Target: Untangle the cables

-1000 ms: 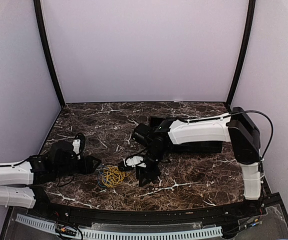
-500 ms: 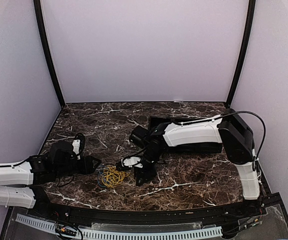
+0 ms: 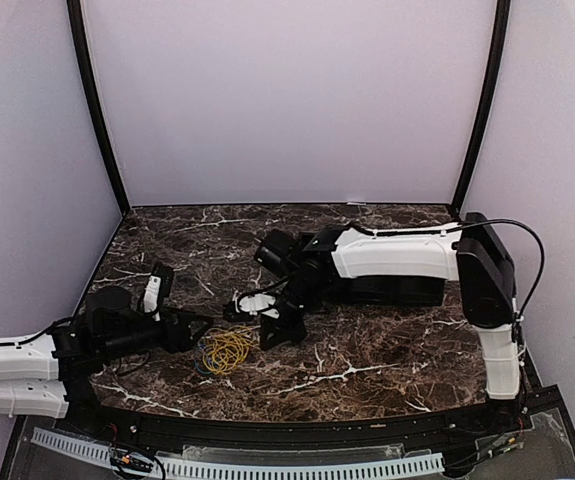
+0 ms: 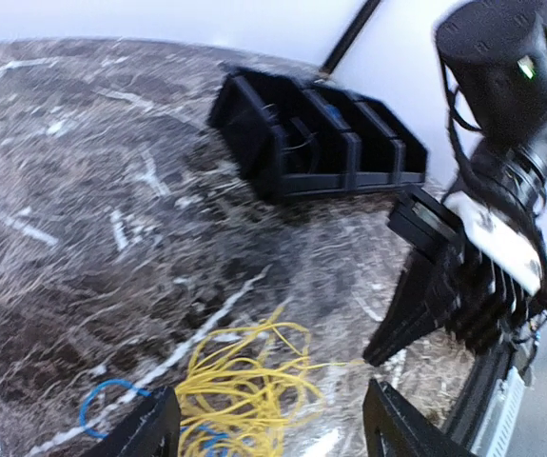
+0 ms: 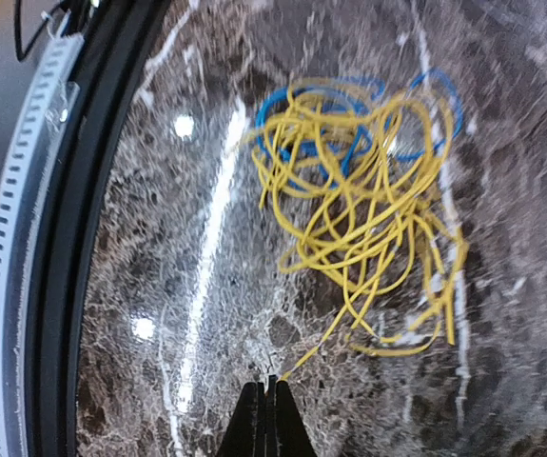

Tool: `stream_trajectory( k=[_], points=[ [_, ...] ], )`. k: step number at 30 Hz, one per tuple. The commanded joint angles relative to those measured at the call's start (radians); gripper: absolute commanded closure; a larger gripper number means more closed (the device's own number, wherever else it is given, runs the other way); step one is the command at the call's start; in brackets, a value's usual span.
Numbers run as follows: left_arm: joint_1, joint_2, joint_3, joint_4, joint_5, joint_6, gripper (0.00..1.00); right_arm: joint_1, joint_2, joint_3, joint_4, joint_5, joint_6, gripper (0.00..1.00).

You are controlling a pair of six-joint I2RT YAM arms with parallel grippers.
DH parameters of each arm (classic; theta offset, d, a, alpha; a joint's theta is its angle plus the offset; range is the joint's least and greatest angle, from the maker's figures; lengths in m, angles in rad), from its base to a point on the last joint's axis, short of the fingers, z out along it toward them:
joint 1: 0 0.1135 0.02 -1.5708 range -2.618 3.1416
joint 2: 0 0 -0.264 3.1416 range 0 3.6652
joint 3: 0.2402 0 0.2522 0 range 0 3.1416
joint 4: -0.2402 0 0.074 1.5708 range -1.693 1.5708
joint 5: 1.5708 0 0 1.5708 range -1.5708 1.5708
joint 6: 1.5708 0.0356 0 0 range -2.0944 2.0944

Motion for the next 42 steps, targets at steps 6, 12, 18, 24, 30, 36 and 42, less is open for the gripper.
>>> stream_trajectory(
  k=[6, 12, 18, 24, 30, 36, 42],
  points=[
    [-0.085, -0.013, 0.068, 0.208, 0.145, 0.242, 0.30, -0.035, -0.167, 0.209, -0.089, -0.082, -0.033, 1.00],
    [-0.130, 0.119, 0.162, 0.210, 0.090, 0.360, 0.30, -0.070, -0.166, 0.321, -0.090, -0.168, -0.007, 1.00],
    [-0.131, 0.299, 0.172, 0.394, 0.024, 0.461, 0.46, -0.074, -0.185, 0.431, -0.098, -0.211, 0.004, 1.00],
    [-0.132, 0.488, 0.162, 0.463, -0.040, 0.467, 0.63, -0.123, -0.262, 0.531, -0.053, -0.279, 0.029, 1.00],
    [-0.131, 0.604, 0.183, 0.429, -0.109, 0.453, 0.74, -0.173, -0.261, 0.693, -0.046, -0.418, 0.111, 1.00],
    [-0.132, 0.630, 0.236, 0.330, -0.143, 0.444, 0.76, -0.186, -0.282, 0.792, 0.009, -0.371, 0.125, 1.00],
    [-0.132, 0.642, 0.318, 0.185, -0.156, 0.473, 0.79, -0.226, -0.338, 0.838, 0.032, -0.252, 0.095, 1.00]
  ],
)
